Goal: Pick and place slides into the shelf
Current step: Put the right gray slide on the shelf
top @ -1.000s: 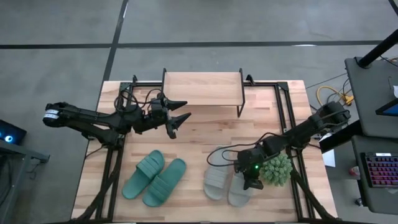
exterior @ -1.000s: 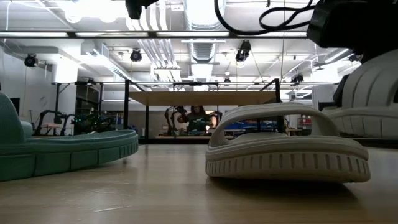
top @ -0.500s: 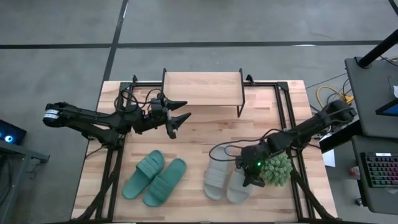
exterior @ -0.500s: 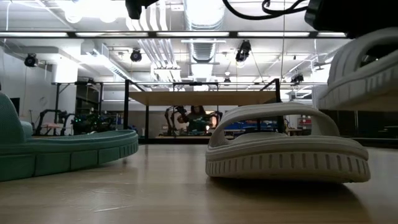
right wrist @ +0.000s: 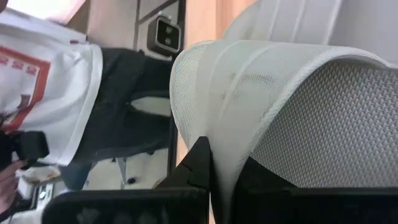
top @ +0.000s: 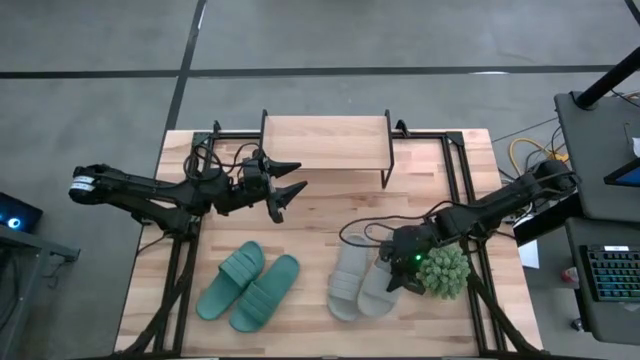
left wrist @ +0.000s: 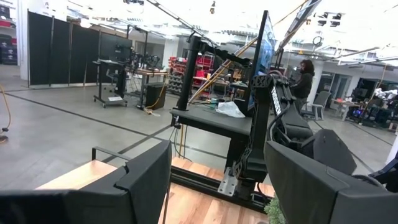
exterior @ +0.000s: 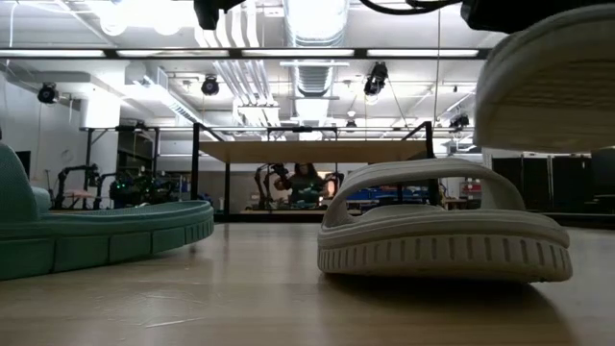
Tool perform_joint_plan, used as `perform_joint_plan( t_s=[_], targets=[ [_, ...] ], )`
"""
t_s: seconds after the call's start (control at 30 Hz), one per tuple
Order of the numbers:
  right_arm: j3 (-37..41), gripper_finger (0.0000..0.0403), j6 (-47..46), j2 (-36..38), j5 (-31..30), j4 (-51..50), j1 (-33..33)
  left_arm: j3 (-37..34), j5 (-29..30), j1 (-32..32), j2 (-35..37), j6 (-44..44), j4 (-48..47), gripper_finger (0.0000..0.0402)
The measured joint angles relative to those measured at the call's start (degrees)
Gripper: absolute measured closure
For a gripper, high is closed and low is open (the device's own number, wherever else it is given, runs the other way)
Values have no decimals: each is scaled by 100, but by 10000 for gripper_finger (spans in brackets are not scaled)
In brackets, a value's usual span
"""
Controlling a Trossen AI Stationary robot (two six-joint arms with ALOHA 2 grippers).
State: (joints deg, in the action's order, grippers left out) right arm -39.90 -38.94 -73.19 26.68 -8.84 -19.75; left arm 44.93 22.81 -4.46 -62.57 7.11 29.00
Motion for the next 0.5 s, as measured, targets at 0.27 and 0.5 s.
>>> perform_joint_plan(
  t_s=[0.27,0.5],
  targets=[
    [0,394,51,232,-145,6,125,0,0,-1,0,0,2,158],
    [-1,394,41,443,-186,12,145,0,0,1,0,0,4,158]
  ],
)
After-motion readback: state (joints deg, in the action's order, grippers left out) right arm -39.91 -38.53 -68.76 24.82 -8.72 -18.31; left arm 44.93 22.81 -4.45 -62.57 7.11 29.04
